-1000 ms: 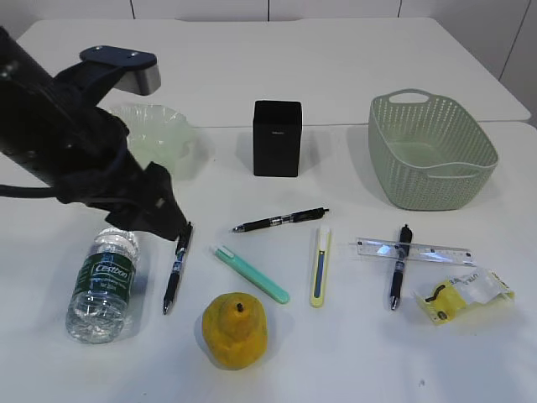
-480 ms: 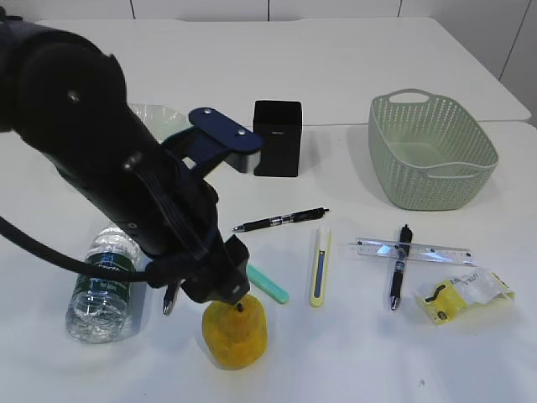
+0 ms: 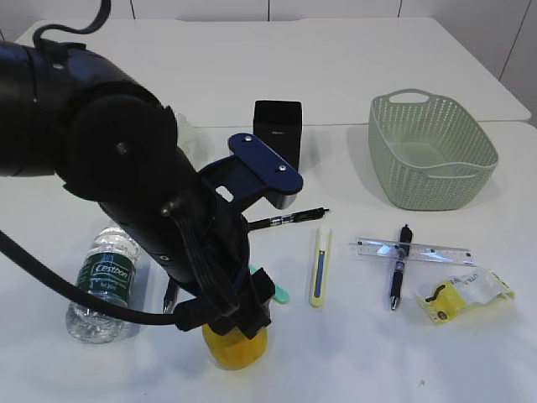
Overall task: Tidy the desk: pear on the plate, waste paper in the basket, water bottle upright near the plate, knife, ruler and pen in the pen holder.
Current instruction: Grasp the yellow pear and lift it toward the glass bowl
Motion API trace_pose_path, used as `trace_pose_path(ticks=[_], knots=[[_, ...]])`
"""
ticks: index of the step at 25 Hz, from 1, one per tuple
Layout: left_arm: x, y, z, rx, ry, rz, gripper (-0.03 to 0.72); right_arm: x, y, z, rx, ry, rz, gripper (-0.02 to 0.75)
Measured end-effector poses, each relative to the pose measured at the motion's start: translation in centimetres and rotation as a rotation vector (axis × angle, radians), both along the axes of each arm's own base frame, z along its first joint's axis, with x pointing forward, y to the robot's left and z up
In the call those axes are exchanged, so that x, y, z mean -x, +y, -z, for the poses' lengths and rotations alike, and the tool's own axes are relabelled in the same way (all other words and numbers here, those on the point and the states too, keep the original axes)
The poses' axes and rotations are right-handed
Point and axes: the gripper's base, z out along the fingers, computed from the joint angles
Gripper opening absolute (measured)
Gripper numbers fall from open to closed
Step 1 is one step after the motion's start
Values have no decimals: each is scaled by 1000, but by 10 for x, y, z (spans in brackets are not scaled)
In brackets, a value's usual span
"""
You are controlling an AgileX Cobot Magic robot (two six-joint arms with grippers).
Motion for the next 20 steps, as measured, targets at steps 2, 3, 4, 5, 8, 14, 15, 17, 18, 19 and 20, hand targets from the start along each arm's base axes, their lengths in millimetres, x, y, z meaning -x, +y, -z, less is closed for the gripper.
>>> trace_pose_path(ticks=[2,3,4,5,8,14,15,17,18,19,20], knots=[[1,-2,3,-11,-1,10,547,0,0,0,0,0,0,587],[1,-2,5,-19,0,13,552,0,0,0,0,0,0,586],[0,-3,8,-29,3,15,557,0,0,0,0,0,0,586],[-1,-3,11,-34,5,16,559,0,0,0,0,0,0,586],[-4,-5,21,-68,8,27,561,0,0,0,0,0,0,586],[-12,-13,22,-72,-10,36,562,0,0,0,0,0,0,585],[-13,-14,21,-69,-14,36,562,0,0,0,0,0,0,585],[-15,-16,20,-72,-15,38,562,0,0,0,0,0,0,585],[-15,-16,22,-78,-10,37,562,0,0,0,0,0,0,585],[-14,-15,23,-88,-1,37,562,0,0,0,0,0,0,585],[-14,-14,24,-96,3,38,562,0,0,0,0,0,0,585]])
